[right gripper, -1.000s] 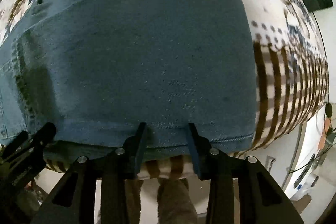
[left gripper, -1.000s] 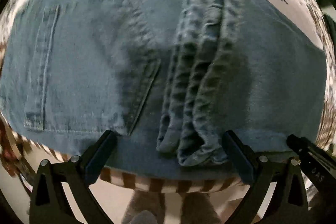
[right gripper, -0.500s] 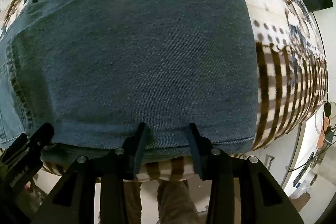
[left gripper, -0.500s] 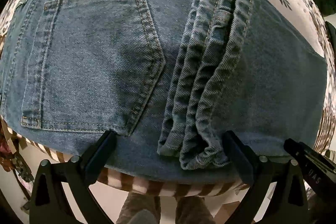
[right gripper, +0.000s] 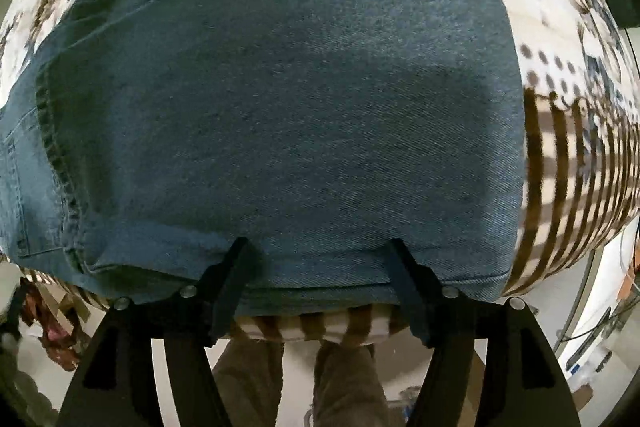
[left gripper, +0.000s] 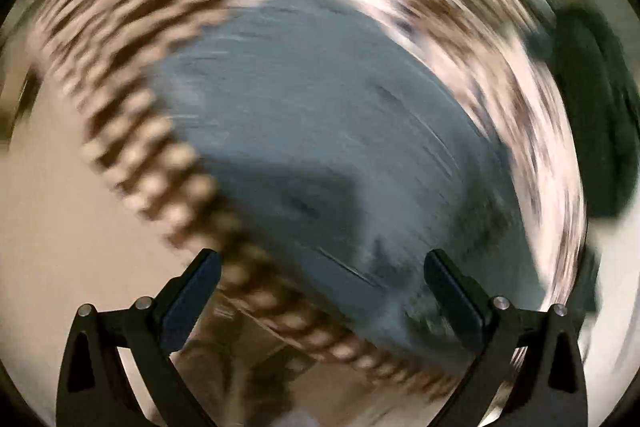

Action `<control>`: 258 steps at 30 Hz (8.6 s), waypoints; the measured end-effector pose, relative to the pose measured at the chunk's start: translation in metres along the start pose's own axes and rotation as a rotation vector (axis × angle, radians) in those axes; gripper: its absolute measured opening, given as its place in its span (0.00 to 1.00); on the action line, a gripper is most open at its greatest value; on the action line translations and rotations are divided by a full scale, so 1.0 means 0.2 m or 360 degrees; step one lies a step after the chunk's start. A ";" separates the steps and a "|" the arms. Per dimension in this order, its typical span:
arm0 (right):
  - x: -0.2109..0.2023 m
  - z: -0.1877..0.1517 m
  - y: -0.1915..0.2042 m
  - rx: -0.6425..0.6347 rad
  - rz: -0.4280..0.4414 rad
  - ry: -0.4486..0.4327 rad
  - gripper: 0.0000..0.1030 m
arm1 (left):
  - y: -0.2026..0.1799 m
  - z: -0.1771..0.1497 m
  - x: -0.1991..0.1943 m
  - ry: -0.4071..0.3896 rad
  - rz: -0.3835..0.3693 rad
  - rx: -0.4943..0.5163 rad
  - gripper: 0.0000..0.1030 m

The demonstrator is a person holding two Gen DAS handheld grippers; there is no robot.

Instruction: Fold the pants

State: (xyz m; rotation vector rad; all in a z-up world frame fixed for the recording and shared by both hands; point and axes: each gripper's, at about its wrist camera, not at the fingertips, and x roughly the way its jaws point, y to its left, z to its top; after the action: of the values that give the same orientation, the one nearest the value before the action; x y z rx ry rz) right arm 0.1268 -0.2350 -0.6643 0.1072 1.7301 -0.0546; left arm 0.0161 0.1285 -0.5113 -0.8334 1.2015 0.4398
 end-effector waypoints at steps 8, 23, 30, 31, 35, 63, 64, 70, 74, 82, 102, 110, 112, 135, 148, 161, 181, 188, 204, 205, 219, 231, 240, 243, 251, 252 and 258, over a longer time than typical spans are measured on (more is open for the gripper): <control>0.02 0.11 0.14 -0.0129 -0.0189 0.0030 0.71 | 0.40 0.22 0.12 -0.0158 -0.0206 -0.0506 0.95; 0.10 0.20 0.31 -0.0113 -0.0272 0.0068 0.71 | 0.48 0.16 0.02 -0.0454 -0.0306 -0.0501 0.33; 0.11 0.09 0.22 -0.0095 -0.0254 0.0048 0.74 | 0.40 0.15 -0.03 -0.0496 -0.0274 -0.0439 0.32; 0.12 0.08 0.21 -0.0091 -0.0249 0.0047 0.74 | 0.40 0.16 -0.03 -0.0495 -0.0271 -0.0440 0.33; 0.12 0.07 0.20 -0.0084 -0.0237 0.0047 0.74 | 0.41 0.21 0.04 -0.0495 -0.0266 -0.0477 0.36; 0.11 0.06 0.17 -0.0083 -0.0207 0.0048 0.76 | 0.50 0.28 0.23 -0.0529 -0.0542 -0.0478 0.40; 0.12 0.05 0.16 -0.0081 -0.0206 0.0043 0.76 | 0.48 0.28 0.20 -0.0550 -0.0535 -0.0458 0.29; 0.08 0.05 0.14 -0.0056 -0.0169 0.0030 0.76 | 0.30 0.24 -0.10 -0.0680 -0.0450 -0.0160 0.18; 0.05 0.04 0.11 -0.0061 -0.0124 0.0001 0.76 | 0.04 0.17 -0.32 -0.0760 -0.0472 0.0120 0.17; -0.05 0.05 -0.07 -0.0016 -0.0031 -0.0101 0.76 | -0.48 -0.06 -0.59 -0.0844 -0.0557 0.0575 0.16; -0.31 0.04 -0.94 0.0374 0.0672 -0.0240 0.76 | -1.38 -0.61 -0.03 0.0007 -0.0342 0.1169 0.76; -0.06 0.32 -0.46 0.0140 0.0807 -0.0010 0.77 | -1.00 -0.24 0.15 0.0001 0.0106 0.0921 0.76; -0.04 0.32 -0.40 0.0139 0.0716 -0.0023 0.72 | -0.91 -0.18 0.21 0.0070 0.0134 0.0815 0.76; -0.35 -0.18 -1.28 0.0468 0.0539 -0.0139 0.42 | -1.26 -0.21 0.40 0.0286 -0.0184 0.0862 0.76; -0.28 0.13 -1.43 0.0712 0.0919 -0.0413 0.22 | -1.39 -0.07 0.72 0.0339 -0.0308 0.0908 0.23; -0.31 0.13 -1.55 0.0762 0.0963 -0.0392 0.29 | -1.27 -0.02 0.54 0.0404 -0.0412 0.0703 0.68; -0.19 -0.38 -1.39 0.1049 0.1038 -0.0307 0.28 | -1.04 -0.40 0.59 0.0516 -0.0278 0.0782 0.72; 0.01 -0.42 -1.46 0.1095 0.1404 -0.0222 0.54 | -1.00 -0.39 0.62 0.0537 -0.0316 0.0741 0.72; 0.02 -0.31 -1.17 0.0885 0.1574 -0.0371 0.76 | -0.97 -0.37 0.67 0.0602 -0.0416 0.0705 0.77; 0.01 -0.31 -1.18 0.0896 0.1556 -0.0377 0.76 | -0.98 -0.37 0.67 0.0602 -0.0415 0.0708 0.77; 0.01 -0.14 -1.18 0.0874 0.1616 -0.0306 0.74 | -0.97 -0.36 0.68 0.0622 -0.0442 0.0699 0.78; -0.07 -0.18 -1.14 0.0873 0.1435 -0.0399 0.34 | -1.03 -0.42 0.57 0.0497 -0.0561 0.0927 0.35; -0.47 -0.28 -1.13 0.0737 0.1349 -0.0512 0.29 | -1.05 -0.41 0.20 0.0414 -0.0676 0.0908 0.22; -0.65 -0.29 -1.09 0.0702 0.1364 -0.0526 0.29 | -1.06 -0.35 0.06 0.0412 -0.0718 0.0879 0.22; -1.14 -0.07 -0.80 0.0574 0.1385 -0.0664 0.29 | -1.26 0.09 -0.25 0.0291 -0.0859 0.0893 0.22; -1.20 -0.01 -0.74 0.0556 0.1386 -0.0686 0.29 | -1.29 0.18 -0.27 0.0278 -0.0875 0.0880 0.22; -1.50 0.53 -0.18 0.0463 0.1423 -0.0805 0.29 | -1.48 0.93 -0.31 0.0155 -0.0928 0.0858 0.22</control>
State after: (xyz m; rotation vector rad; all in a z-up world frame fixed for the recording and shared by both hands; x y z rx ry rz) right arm 0.2747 -0.2935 -0.3854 0.9825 1.0417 0.3027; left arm 0.3205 0.0907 -0.3330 -0.6919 1.0325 -0.3920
